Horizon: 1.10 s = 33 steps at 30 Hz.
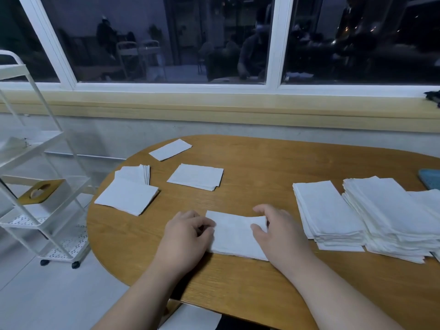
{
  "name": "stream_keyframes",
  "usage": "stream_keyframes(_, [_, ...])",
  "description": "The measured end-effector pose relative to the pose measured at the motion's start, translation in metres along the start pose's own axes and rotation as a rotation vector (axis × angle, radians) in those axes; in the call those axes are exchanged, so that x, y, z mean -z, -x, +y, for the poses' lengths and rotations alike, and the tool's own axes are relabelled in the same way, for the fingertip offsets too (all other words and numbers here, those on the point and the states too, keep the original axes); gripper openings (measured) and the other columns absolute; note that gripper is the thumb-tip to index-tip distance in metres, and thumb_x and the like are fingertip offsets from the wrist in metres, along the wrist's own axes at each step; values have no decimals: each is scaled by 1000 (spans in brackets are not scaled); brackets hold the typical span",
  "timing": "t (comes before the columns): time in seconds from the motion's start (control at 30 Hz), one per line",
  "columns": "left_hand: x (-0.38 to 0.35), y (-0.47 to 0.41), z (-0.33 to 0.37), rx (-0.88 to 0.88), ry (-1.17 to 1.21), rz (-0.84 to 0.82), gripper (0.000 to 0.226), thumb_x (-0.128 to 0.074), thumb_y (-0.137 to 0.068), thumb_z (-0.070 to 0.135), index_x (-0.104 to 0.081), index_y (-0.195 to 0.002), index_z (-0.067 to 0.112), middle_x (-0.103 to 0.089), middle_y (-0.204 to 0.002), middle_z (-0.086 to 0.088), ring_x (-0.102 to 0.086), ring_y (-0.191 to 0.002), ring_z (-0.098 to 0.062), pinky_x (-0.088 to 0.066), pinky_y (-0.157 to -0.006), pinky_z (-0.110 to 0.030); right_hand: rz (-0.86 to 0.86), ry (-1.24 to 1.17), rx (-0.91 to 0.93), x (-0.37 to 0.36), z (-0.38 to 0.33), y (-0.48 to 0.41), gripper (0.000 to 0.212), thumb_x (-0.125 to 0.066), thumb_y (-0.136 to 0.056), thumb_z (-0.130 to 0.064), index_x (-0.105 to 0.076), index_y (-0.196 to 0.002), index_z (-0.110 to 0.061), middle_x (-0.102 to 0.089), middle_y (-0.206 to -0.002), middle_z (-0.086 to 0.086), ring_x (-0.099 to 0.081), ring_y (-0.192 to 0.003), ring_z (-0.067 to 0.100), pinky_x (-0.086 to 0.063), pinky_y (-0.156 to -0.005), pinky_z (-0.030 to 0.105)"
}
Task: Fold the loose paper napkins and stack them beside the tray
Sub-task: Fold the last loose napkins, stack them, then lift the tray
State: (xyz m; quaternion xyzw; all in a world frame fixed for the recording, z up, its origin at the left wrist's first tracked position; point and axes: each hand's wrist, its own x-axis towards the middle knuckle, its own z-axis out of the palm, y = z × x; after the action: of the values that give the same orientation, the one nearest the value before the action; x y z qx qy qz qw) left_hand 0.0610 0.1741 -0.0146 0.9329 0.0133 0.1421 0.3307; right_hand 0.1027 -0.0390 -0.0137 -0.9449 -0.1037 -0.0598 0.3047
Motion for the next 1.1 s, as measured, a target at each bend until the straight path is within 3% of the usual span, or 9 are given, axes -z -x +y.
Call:
stream_keyframes(0.1, [-3,0,-1,16,-51,13,11,-68,-89,30,-74,-94,37,-54,-87,19,-42,-99,4,-39,-88,-24,8,75,24,-2,1,-1,36,-57,-97,-38,-55,-132,-31,-50,-122,-15,-43,-118,8,-43,-96,26])
stream_keyframes(0.23, [0,-1,-1,68,48,30,12,-67,-88,26,-71,-84,37,-53,-90,18,-40,-102,6,-36,-83,-17,33,94,41,1,1,-4,35,-61,-94,-38,-59,-129,-30,-44,-123,-13,-42,-120,10,-41,-104,31])
stream_keyframes(0.47, [3,-5,-4,195,260,124,17,-64,-89,18,-69,-80,32,-54,-93,17,-45,-102,4,-36,-80,-13,-32,51,120,-2,-33,-51,24,-57,-96,-34,-62,-119,-31,-51,-121,-14,-43,-119,10,-43,-95,31])
stream_keyframes(0.63, [2,-8,-6,217,279,166,19,-63,-88,16,-66,-76,31,-52,-92,17,-46,-103,-1,-41,-85,-21,-127,185,152,-31,-52,-110,32,-54,-94,-27,-61,-124,-30,-52,-129,-5,-42,-126,20,-42,-96,34])
stream_keyframes(0.8, [2,-10,-9,217,279,152,19,-61,-88,18,-65,-76,32,-52,-93,15,-44,-103,1,-37,-82,-16,-222,284,143,-51,-54,-148,36,-51,-95,-25,-59,-129,-30,-51,-133,-3,-42,-128,25,-45,-99,40])
stream_keyframes(0.97, [2,-11,-12,208,276,148,19,-60,-88,20,-64,-76,33,-52,-92,16,-45,-104,-3,-41,-87,-24,-198,370,175,-53,-53,-160,23,-47,-96,-21,-69,-96,-28,-60,-110,-4,-55,-107,23,-52,-85,40])
stream_keyframes(1.1, [1,-10,-12,208,275,146,17,-60,-88,20,-65,-76,31,-53,-93,17,-45,-104,-2,-43,-91,-28,-141,286,165,-49,-51,-160,19,-50,-99,-24,-68,-91,-26,-63,-102,-6,-56,-92,19,-50,-76,35])
